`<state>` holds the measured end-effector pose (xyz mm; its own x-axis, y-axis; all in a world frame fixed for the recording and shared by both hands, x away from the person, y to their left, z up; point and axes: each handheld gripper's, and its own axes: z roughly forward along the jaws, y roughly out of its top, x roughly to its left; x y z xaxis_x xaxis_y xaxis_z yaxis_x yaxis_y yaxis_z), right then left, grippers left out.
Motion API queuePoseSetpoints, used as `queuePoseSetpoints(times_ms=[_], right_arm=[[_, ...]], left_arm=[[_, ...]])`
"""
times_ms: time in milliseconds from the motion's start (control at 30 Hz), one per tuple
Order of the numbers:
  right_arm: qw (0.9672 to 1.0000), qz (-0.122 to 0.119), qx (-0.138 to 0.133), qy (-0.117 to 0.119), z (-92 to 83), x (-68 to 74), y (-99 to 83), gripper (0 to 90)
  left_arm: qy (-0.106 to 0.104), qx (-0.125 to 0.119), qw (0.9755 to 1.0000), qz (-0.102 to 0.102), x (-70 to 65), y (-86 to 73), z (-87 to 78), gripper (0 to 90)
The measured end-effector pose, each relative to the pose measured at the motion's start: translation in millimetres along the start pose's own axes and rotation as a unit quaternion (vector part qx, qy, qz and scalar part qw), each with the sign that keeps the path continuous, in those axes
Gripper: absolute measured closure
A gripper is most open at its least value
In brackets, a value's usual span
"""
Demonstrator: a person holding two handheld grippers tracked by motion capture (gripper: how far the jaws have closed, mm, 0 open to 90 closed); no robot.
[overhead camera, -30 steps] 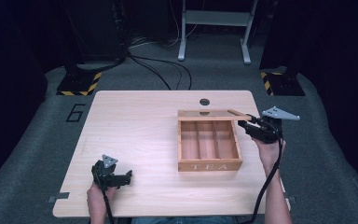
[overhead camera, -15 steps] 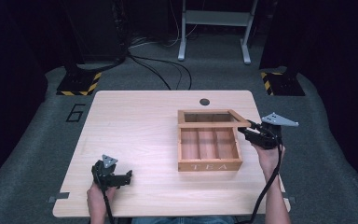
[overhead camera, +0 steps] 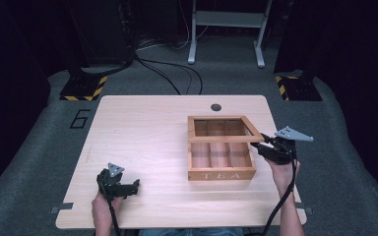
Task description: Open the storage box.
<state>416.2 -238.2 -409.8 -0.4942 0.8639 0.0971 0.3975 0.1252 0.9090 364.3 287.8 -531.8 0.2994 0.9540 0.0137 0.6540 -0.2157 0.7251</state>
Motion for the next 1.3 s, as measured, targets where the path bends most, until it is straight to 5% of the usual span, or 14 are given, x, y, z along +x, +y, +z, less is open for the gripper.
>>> queuePoseSetpoints(times_ms=[467,967,1300], right_arm=[[0.9999,0.009,0.009,0.008,1.3,2.1,-19.4,55.3],[0.9976,0.024,0.065,0.0,6.9,4.0,-54.4,50.8],[0.9953,0.044,0.082,0.025,-8.0,4.9,-71.2,41.8]], left_arm=[[-0.003,0.001,1.0,-0.001,0.2,0.0,0.0,0.4],[-0.003,0.001,1.0,-0.002,0.5,0.1,0.1,0.4],[-0.004,0.003,1.0,0.0,0.4,0.2,-0.4,0.4]])
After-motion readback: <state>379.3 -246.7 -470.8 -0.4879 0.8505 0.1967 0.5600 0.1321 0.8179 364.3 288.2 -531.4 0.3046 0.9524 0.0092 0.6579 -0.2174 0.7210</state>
